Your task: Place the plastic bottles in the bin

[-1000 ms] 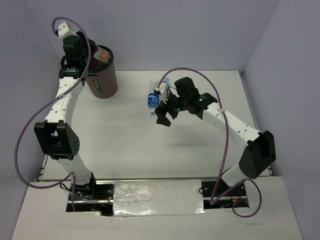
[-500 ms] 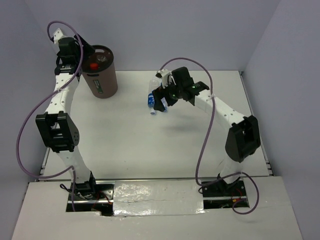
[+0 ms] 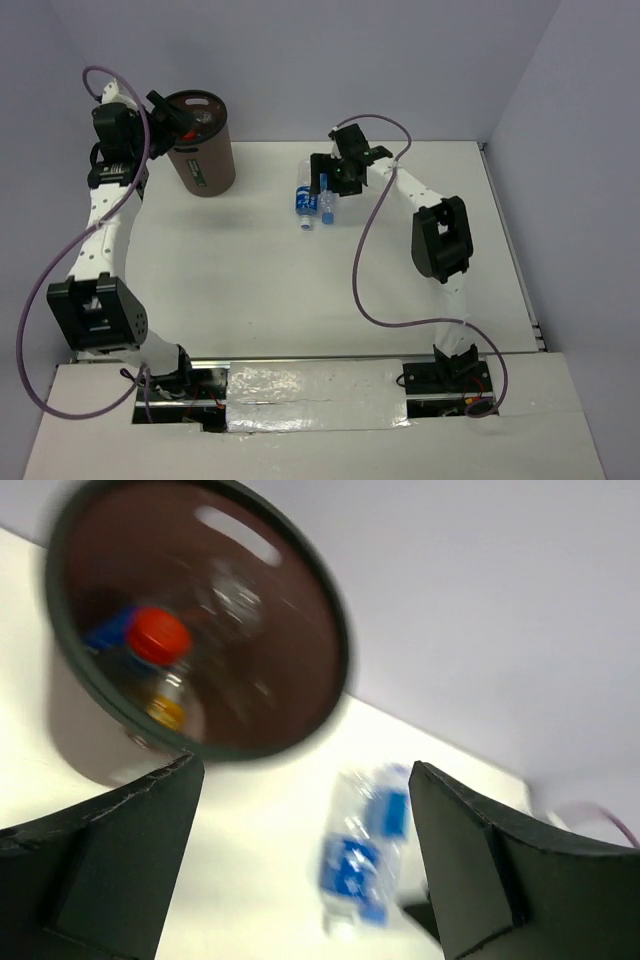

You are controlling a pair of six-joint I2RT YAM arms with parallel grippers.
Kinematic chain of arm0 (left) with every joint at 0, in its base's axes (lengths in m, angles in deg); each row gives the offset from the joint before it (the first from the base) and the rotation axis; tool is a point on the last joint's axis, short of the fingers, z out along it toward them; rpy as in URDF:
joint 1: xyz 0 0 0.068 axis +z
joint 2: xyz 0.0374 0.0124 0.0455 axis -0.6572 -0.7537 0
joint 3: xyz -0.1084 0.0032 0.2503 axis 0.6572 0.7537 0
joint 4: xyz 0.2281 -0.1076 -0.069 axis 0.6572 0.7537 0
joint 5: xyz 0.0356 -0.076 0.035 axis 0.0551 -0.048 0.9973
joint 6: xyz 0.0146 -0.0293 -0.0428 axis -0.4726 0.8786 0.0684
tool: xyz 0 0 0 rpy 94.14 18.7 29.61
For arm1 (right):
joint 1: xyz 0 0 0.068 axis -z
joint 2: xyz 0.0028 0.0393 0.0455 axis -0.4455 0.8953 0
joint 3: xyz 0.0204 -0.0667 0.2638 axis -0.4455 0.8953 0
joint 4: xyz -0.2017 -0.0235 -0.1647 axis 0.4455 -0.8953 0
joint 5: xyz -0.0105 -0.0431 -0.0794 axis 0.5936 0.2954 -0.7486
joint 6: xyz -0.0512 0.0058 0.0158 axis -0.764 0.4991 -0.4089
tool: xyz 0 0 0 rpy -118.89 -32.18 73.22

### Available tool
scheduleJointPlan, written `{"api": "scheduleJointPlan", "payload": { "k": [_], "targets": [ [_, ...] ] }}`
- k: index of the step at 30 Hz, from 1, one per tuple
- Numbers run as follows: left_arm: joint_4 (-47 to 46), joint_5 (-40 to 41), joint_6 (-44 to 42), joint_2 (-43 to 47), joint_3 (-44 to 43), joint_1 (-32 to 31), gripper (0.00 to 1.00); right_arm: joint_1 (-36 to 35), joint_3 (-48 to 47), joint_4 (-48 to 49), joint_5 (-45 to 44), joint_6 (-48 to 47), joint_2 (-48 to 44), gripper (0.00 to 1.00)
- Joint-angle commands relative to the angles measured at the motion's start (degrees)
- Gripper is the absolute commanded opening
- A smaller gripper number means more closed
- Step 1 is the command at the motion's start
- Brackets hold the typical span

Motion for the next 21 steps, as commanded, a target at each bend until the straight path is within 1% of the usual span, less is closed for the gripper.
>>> {"api": "scheduleJointPlan", "payload": {
  "k": [1,2,4,6,7,8,12,13,15,16,18,19,20,21],
  "targets": [
    [-4.7,-12.5,-0.4,7.0,4.6,-0.1,0.98,1.3,-4.5,-0.9,-7.7,4.2,3.0,0.99],
    [-4.7,-13.5,-0.2,9.8,7.6,-0.3,0.98,1.6,-5.3,-1.0,-8.5,4.6,3.8,0.99],
    [-5.0,-17.0,0.0,12.6,12.1,-0.4,0.98,2.1,-6.2,-1.1,-9.8,4.5,6.0,0.98],
    [-5.0,-18.4,0.5,16.9,15.1,-0.4,0.98,2.6,-7.0,-0.8,-9.8,4.2,8.1,0.98],
    [-5.2,-20.1,1.2,18.4,18.5,-0.6,0.98,2.8,-7.3,-0.6,-9.8,4.3,8.7,0.98],
    [-5.6,-20.6,1.6,21.0,20.1,-0.8,0.98,2.9,-7.7,-0.2,-9.7,4.1,9.3,0.96],
    [-6.5,-21.1,3.7,26.8,27.5,-2.6,0.98,3.2,-9.7,0.1,-8.7,4.2,12.8,0.89],
    [-6.5,-20.9,5.4,27.7,30.5,-3.7,0.98,3.2,-10.3,0.2,-8.2,4.4,13.2,0.88],
    [-10.2,-20.9,7.3,29.6,33.5,-5.1,0.98,3.2,-10.7,0.8,-8.0,4.6,14.2,0.86],
    [-11.1,-20.6,9.2,30.0,36.0,-7.0,0.98,3.2,-11.3,0.8,-8.1,4.6,14.7,0.85],
    [-12.6,-18.9,10.7,30.3,37.9,-8.9,0.98,3.3,-11.8,0.8,-8.5,4.6,15.7,0.83],
    [-12.9,-18.1,11.0,30.2,39.1,-12.2,0.99,3.3,-12.0,0.8,-8.7,4.4,16.0,0.82],
    [-13.1,-17.4,11.3,29.7,39.7,-13.4,0.99,3.2,-12.0,0.6,-9.5,3.9,16.3,0.76],
    [-13.6,-16.4,11.6,29.4,40.0,-14.6,0.99,3.2,-11.8,0.4,-9.9,3.6,16.4,0.73]
  ]
}}
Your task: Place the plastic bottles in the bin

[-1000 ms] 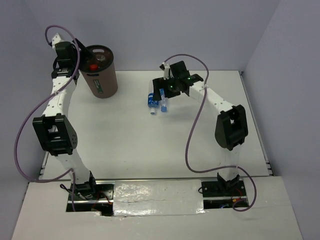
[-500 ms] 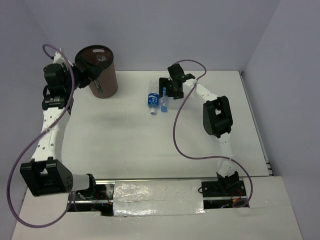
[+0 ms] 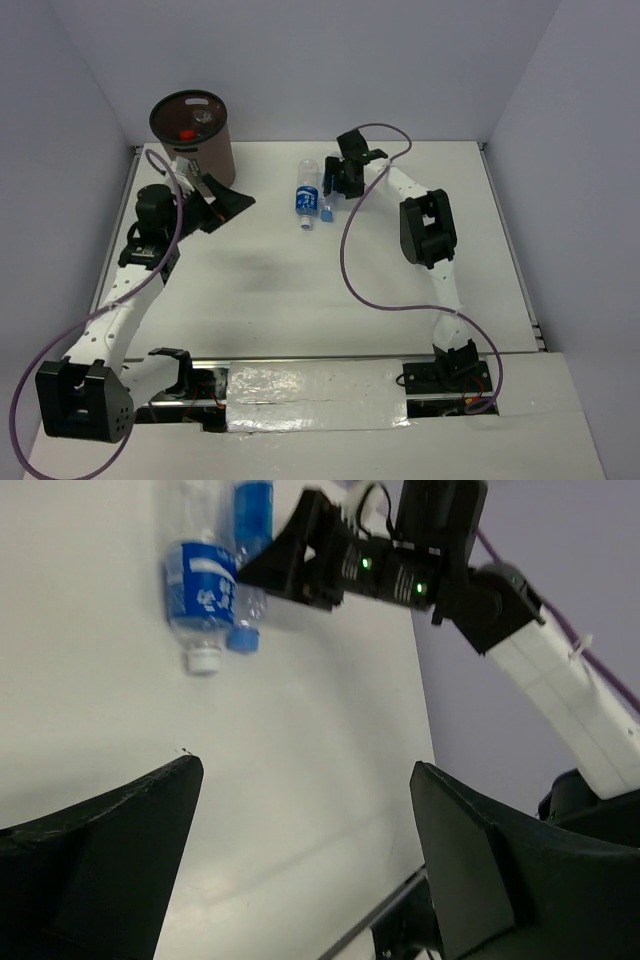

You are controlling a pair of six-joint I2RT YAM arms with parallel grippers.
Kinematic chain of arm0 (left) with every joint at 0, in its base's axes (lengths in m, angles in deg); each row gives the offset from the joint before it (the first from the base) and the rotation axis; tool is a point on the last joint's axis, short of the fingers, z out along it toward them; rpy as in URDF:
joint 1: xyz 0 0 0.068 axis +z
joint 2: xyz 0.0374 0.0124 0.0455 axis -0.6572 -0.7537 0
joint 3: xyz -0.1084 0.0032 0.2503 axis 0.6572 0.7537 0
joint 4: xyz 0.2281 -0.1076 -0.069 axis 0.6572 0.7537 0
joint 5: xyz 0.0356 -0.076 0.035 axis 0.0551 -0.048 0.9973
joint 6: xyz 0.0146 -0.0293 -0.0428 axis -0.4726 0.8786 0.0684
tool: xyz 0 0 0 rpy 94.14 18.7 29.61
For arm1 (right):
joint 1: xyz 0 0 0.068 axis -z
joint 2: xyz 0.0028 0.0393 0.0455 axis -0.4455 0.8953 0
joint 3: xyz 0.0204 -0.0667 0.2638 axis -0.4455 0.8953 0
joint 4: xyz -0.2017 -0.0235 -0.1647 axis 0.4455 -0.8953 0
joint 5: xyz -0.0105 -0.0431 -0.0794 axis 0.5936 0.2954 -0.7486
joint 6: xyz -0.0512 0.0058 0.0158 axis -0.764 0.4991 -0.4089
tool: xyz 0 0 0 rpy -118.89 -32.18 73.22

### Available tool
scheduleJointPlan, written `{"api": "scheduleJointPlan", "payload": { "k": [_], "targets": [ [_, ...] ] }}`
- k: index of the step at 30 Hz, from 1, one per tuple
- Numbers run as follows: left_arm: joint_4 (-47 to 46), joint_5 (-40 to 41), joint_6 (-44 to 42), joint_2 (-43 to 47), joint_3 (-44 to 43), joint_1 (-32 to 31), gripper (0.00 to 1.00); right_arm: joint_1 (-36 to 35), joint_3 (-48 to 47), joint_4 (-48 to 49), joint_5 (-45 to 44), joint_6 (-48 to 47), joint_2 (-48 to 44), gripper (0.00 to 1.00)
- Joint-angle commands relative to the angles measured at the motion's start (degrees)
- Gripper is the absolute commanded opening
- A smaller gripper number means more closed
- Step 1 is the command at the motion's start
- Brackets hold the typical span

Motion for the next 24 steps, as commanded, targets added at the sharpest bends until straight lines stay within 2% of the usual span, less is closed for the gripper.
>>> {"api": "scheduleJointPlan", "payload": {
  "k": [1,4,6,10,16,19,21,24],
  "targets": [
    [-6.0,1.9,3.7,-0.6,1.2,-5.5,0.99,-0.2,-1.8,0.3,-2.5,-0.7,1.7,0.72],
    [-7.0,2.4,5.3,-3.3,1.6,-8.5,0.98,0.2,1.6,0.8,-2.5,-1.2,0.6,0.61],
    [-8.0,2.4,6.1,-6.1,1.6,-10.2,1.00,0.6,5.3,3.1,-2.3,-1.6,-1.2,0.49],
    [-9.6,2.8,6.4,-9.0,1.6,-12.8,0.99,1.3,10.5,5.0,-1.3,-3.1,-5.1,0.32],
    [-12.9,2.2,7.0,-13.6,1.4,-15.1,0.99,2.3,21.4,10.3,1.1,-9.7,-16.7,0.08],
    [-15.2,1.8,7.1,-15.9,1.1,-16.0,0.99,2.7,27.7,13.2,3.0,-12.7,-23.0,0.00],
    [-16.2,1.5,6.4,-17.5,-0.4,-16.5,0.99,2.9,32.1,14.3,4.9,-14.5,-26.2,0.00],
    [-17.2,0.4,5.5,-21.7,-3.4,-17.1,0.99,3.3,38.0,16.1,14.4,-20.1,-33.1,0.00]
  ]
}}
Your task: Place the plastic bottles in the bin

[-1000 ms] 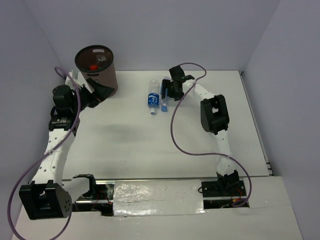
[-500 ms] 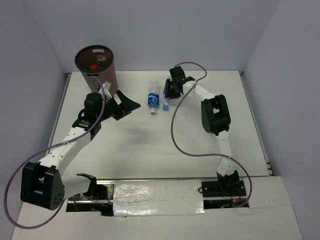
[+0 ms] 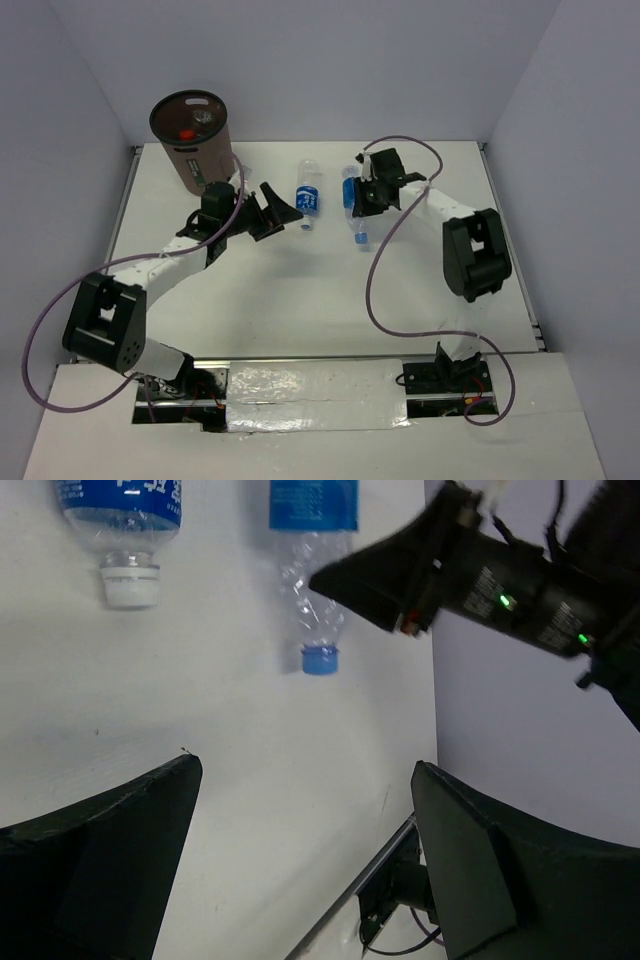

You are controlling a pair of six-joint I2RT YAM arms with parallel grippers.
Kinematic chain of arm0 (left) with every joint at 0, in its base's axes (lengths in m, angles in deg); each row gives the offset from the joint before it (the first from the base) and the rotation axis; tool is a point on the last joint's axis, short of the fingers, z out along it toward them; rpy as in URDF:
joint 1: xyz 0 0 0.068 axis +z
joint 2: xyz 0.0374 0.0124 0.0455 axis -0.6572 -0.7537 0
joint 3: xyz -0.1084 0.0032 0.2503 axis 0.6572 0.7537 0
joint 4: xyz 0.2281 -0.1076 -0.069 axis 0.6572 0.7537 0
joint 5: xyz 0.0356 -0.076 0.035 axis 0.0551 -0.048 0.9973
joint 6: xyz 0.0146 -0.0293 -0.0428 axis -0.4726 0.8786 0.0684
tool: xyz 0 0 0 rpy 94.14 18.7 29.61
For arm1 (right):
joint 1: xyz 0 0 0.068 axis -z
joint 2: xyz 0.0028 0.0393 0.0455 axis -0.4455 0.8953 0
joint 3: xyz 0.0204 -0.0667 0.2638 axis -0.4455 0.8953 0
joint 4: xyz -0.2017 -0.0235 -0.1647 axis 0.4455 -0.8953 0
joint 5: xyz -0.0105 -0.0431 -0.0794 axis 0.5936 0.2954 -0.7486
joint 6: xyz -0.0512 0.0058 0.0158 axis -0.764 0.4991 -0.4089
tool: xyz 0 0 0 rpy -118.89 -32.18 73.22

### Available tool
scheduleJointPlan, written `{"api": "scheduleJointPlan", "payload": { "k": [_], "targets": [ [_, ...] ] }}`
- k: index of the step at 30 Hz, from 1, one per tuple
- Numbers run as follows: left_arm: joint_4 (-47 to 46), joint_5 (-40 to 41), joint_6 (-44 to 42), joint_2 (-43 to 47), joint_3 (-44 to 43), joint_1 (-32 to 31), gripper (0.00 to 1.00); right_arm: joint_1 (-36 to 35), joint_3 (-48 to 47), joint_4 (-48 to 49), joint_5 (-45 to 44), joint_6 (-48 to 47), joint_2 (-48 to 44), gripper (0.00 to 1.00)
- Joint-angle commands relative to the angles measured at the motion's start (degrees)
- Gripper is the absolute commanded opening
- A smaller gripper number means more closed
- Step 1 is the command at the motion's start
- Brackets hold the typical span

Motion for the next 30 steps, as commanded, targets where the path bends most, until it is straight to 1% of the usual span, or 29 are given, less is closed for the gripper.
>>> {"api": "scheduleJointPlan", "payload": {
  "k": [1,2,3,5,10,11,12,13,16,22,24,28,30],
  "targets": [
    [-6.0,-2.2,-0.6,-5.0,-4.9,-1.1,0.99,0.3,4.8,5.4,11.9,-11.0,-11.6,0.00],
    [-6.7,-3.1,-0.4,-6.3,-6.4,-1.4,1.00,0.0,7.2,5.6,17.6,-12.2,-13.2,0.00],
    [-8.2,-3.7,-0.2,-8.5,-7.1,-2.1,0.99,0.0,8.2,5.5,20.2,-13.9,-15.7,0.00],
    [-10.4,-5.0,0.2,-10.5,-8.8,-3.1,0.99,0.0,9.6,4.7,27.4,-15.5,-17.2,0.00],
    [-21.2,-7.6,2.8,-14.9,-9.7,-4.7,0.99,0.0,10.0,2.2,36.7,-15.9,-18.7,0.00],
    [-22.8,-8.0,3.2,-15.4,-9.5,-5.0,1.00,0.0,10.1,2.2,39.6,-15.9,-18.9,0.01],
    [-24.3,-8.6,3.5,-15.5,-9.3,-5.1,0.99,-0.1,10.2,1.9,41.2,-16.1,-19.2,0.02],
    [-27.9,-8.8,4.3,-15.5,-9.0,-5.2,0.99,-0.1,10.1,1.8,42.1,-15.9,-19.3,0.02],
    [-35.0,-8.8,6.1,-15.4,-6.8,-5.2,0.99,-0.5,9.1,0.6,45.9,-16.7,-19.3,0.03],
    [-37.0,-9.7,7.4,-16.9,-6.3,-5.2,0.98,-0.5,8.6,0.6,53.3,-16.6,-19.9,0.06],
    [-39.2,-9.7,8.3,-17.3,-5.6,-5.2,0.97,-0.5,8.4,0.7,55.2,-16.7,-20.2,0.08],
    [-41.1,-9.5,9.4,-17.5,-5.0,-5.2,0.96,-0.5,7.7,0.1,61.5,-17.0,-20.2,0.09],
    [-42.3,-9.7,9.9,-17.4,-5.0,-5.2,0.95,-0.7,7.5,-0.1,62.0,-17.0,-20.0,0.10]
  ]
}}
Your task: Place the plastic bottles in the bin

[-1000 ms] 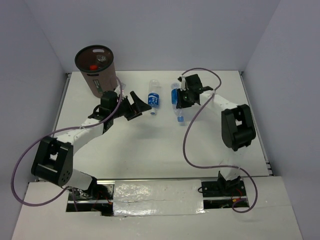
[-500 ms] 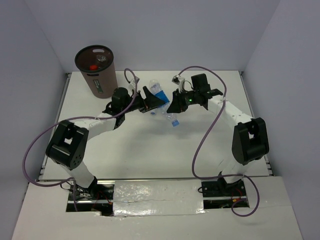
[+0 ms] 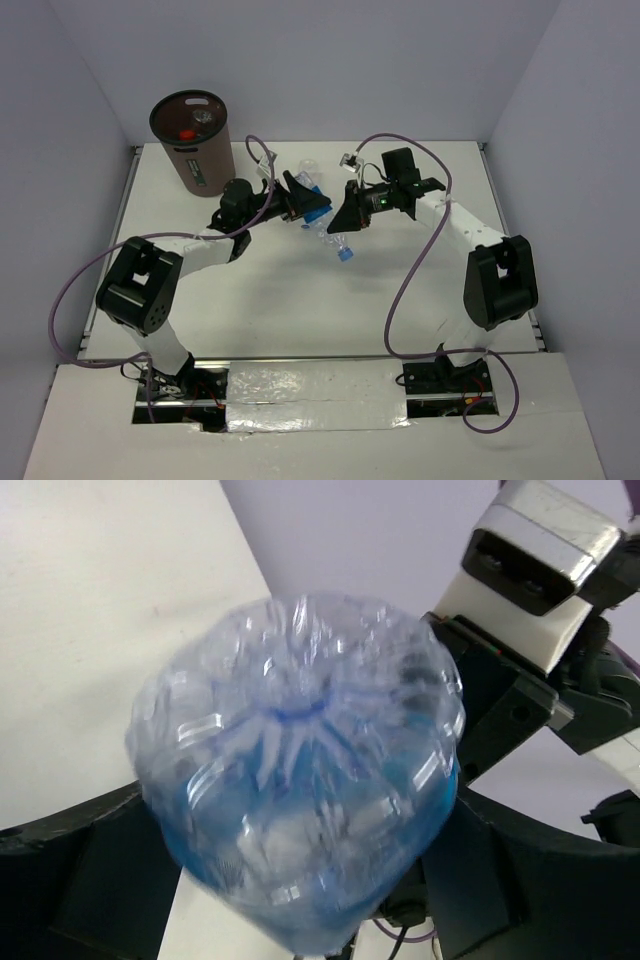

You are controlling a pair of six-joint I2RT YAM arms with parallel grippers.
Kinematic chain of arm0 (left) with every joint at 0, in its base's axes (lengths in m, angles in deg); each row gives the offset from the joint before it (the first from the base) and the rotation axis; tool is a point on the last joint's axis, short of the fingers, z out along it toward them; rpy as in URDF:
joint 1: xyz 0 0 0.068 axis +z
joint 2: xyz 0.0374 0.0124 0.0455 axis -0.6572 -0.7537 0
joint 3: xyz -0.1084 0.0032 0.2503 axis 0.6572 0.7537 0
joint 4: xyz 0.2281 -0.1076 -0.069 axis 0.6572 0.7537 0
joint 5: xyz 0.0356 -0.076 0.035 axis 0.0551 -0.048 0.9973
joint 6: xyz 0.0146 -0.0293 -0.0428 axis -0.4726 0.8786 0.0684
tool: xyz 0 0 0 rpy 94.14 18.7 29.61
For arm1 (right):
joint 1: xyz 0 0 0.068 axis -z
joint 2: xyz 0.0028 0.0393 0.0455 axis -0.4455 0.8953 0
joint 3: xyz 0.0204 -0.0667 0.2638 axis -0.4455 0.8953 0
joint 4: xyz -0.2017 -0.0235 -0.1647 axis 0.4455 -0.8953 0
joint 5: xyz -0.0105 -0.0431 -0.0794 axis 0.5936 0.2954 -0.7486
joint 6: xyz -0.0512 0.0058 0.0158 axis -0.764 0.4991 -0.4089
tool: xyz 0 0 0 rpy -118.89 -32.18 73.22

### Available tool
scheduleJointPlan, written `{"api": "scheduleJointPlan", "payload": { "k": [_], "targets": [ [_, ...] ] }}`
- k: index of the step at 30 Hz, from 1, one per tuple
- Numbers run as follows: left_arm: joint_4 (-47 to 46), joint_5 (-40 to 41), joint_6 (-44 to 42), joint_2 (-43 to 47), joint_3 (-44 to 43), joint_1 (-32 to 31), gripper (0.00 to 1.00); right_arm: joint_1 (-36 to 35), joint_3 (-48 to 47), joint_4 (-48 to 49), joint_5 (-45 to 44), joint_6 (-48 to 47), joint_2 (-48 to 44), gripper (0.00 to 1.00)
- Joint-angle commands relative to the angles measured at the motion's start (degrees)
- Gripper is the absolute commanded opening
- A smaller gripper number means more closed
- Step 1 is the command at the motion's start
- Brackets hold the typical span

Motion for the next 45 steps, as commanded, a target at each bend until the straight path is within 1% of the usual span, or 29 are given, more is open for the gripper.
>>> {"api": "scheduleJointPlan", "payload": {
  "k": [1,2,3,4,5,6,7,8,9,12,14,15,16,17,18,19,20,21,23,25,27,30,31,34,35,37,38,43,45],
  "targets": [
    [-7.5,-0.9,1.0,-0.1,0.1,0.0,0.93,-0.5,-2.5,-0.7,7.4,-1.2,-2.1,0.12],
    [-8.0,-1.1,1.0,-0.1,0.1,0.0,0.90,-0.7,-2.5,-1.2,7.4,-1.3,-1.6,0.14],
    [-9.1,-1.6,1.4,-0.3,-0.1,0.0,0.82,-0.7,-2.6,-1.4,7.4,-1.3,-1.4,0.18],
    [-9.6,-1.9,1.5,-0.8,-0.5,0.0,0.77,-0.7,-2.9,-1.6,7.0,-1.2,-1.2,0.30],
    [-10.1,-3.1,1.7,-1.0,-0.8,0.0,0.70,-0.7,-2.9,-1.5,6.6,-1.1,-1.1,0.38],
    [-10.3,-3.6,2.2,-1.3,-1.1,0.1,0.59,-0.7,-2.7,-1.4,6.2,-1.1,-1.2,0.47],
    [-10.1,-4.0,2.2,-1.4,-1.6,0.2,0.53,-0.7,-2.6,-1.2,5.6,-1.2,-1.4,0.68],
    [-9.3,-4.6,2.0,-1.6,-1.9,0.4,0.48,-0.7,-2.6,-1.0,4.3,-1.2,-2.0,0.83],
    [-8.3,-4.8,0.9,-1.5,-2.4,0.7,0.38,-0.6,-2.7,-1.2,3.5,-1.5,-2.3,0.99],
    [-1.3,-5.1,-2.7,-0.2,-3.5,2.9,0.28,-0.5,-3.8,-3.0,0.5,-3.9,-3.0,1.00],
    [6.4,-4.7,-5.5,1.9,-5.2,5.7,0.25,-0.4,-4.7,-5.7,-0.7,-6.8,-3.2,1.00],
    [9.4,-4.3,-9.0,2.6,-7.3,6.7,0.23,-0.4,-5.4,-6.6,-2.2,-7.7,-3.3,1.00],
    [16.0,-4.0,-10.8,4.0,-8.7,9.0,0.22,-0.2,-5.8,-7.2,-3.0,-9.7,-3.7,1.00],
    [19.3,-3.5,-14.8,4.6,-10.2,10.2,0.22,-0.2,-6.1,-8.2,-4.8,-10.7,-3.9,1.00],
    [22.2,-2.7,-16.6,5.1,-13.8,12.6,0.22,-0.1,-6.5,-8.6,-5.6,-11.5,-4.2,1.00],
    [27.7,-1.9,-18.2,5.8,-15.8,13.7,0.22,0.1,-6.7,-9.0,-6.4,-12.8,-4.6,1.00],
    [29.9,-1.2,-20.8,6.0,-17.7,14.9,0.22,0.0,-6.9,-9.2,-7.0,-13.5,-4.8,1.00],
    [31.7,-0.4,-21.6,6.0,-21.6,16.0,0.21,0.0,-7.3,-9.3,-8.2,-13.8,-5.0,1.00],
    [34.3,3.0,-22.2,5.8,-25.0,20.1,0.21,0.0,-7.7,-9.4,-8.8,-14.5,-5.2,1.00],
    [33.0,5.0,-19.6,5.3,-28.6,24.0,0.19,0.0,-8.3,-9.5,-8.9,-14.5,-5.0,1.00],
    [29.0,6.2,-15.3,4.3,-31.0,28.3,0.16,0.2,-8.7,-9.3,-8.8,-14.2,-4.7,1.00],
    [26.8,11.1,-12.0,2.3,-35.3,32.0,0.16,0.1,-8.2,-8.8,-8.9,-13.5,-4.9,1.00],
    [26.2,12.8,-11.5,2.0,-36.0,32.8,0.17,0.0,-8.0,-8.5,-8.9,-13.5,-5.0,1.00],
    [23.4,22.3,-11.1,1.0,-37.4,34.6,0.18,0.0,-7.5,-8.0,-8.8,-13.4,-5.2,1.00],
    [22.4,27.3,-13.0,0.9,-38.0,34.7,0.21,0.0,-7.4,-8.0,-8.9,-13.3,-5.2,1.00],
    [21.1,31.2,-15.7,-0.3,-39.3,34.7,0.24,0.0,-7.2,-7.7,-8.8,-12.9,-5.2,1.00],
    [21.3,32.7,-18.6,-1.0,-41.7,34.7,0.26,0.0,-7.0,-7.5,-8.7,-12.8,-5.2,1.00],
    [26.2,35.6,-29.3,-7.7,-50.3,34.3,0.29,0.0,-6.6,-6.8,-8.2,-12.1,-4.8,1.00],
    [29.0,36.0,-34.6,-9.6,-52.2,33.8,0.36,0.0,-6.7,-6.7,-8.4,-12.1,-4.5,1.00]
  ]
}}
